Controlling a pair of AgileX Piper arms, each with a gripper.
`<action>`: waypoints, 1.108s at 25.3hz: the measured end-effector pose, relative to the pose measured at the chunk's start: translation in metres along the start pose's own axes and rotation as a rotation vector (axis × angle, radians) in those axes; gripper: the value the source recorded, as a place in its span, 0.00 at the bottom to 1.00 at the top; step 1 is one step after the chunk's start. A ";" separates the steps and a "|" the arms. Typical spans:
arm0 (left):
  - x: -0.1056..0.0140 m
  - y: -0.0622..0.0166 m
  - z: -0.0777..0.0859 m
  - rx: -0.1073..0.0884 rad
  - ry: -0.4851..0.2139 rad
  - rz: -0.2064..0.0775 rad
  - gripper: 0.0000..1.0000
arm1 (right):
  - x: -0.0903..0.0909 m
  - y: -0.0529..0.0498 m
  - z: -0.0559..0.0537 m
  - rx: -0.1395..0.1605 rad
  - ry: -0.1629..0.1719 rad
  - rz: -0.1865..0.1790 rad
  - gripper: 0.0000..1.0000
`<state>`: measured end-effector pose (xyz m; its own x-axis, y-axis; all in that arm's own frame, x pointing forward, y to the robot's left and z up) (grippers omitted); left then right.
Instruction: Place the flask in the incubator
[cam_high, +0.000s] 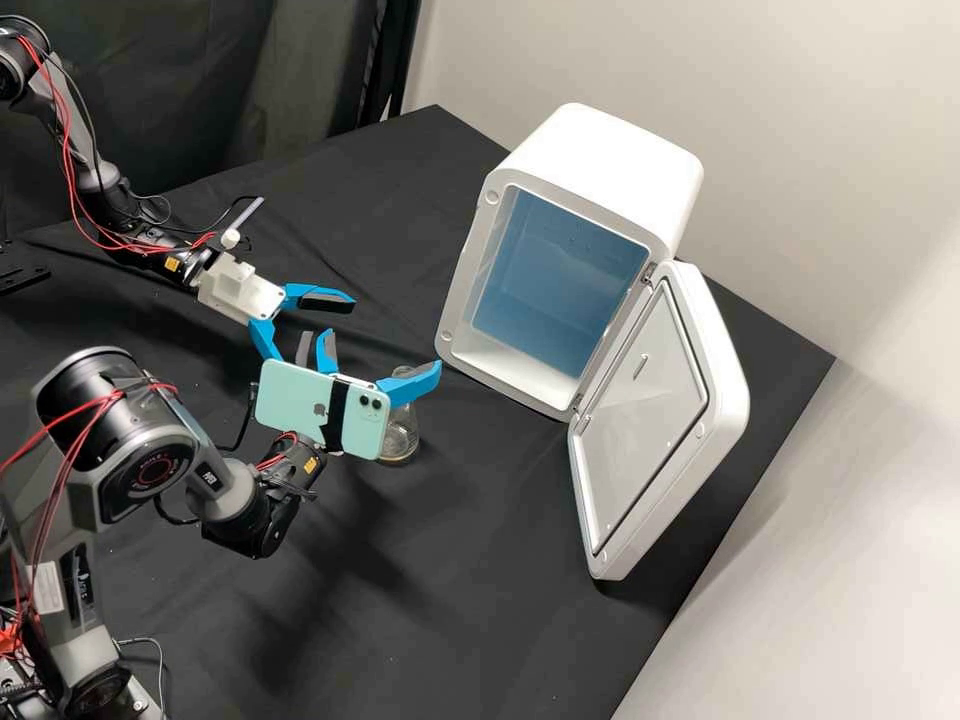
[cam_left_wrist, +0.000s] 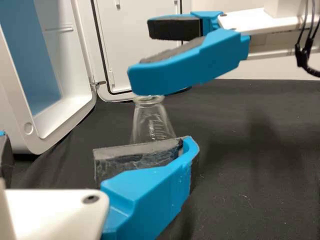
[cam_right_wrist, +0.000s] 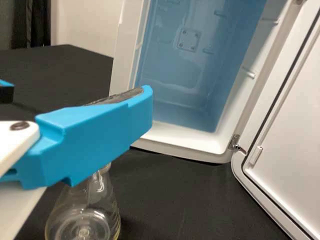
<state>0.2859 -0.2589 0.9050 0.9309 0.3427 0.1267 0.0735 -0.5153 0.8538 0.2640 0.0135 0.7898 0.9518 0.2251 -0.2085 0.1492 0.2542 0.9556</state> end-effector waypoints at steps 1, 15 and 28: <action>0.000 0.0000 0.000 0.000 0.000 0.000 1.00 | 0.000 0.001 0.000 -0.001 0.002 0.003 1.00; -0.002 -0.0022 0.000 -0.003 0.001 -0.009 1.00 | 0.000 -0.007 -0.004 -0.018 0.055 -0.068 1.00; -0.002 -0.0020 0.000 -0.003 0.001 -0.008 1.00 | 0.001 -0.028 0.010 0.129 0.067 -0.139 1.00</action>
<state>0.2842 -0.2588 0.9029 0.9299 0.3476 0.1207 0.0797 -0.5104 0.8563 0.2636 -0.0027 0.7649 0.9003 0.2598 -0.3491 0.3148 0.1650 0.9347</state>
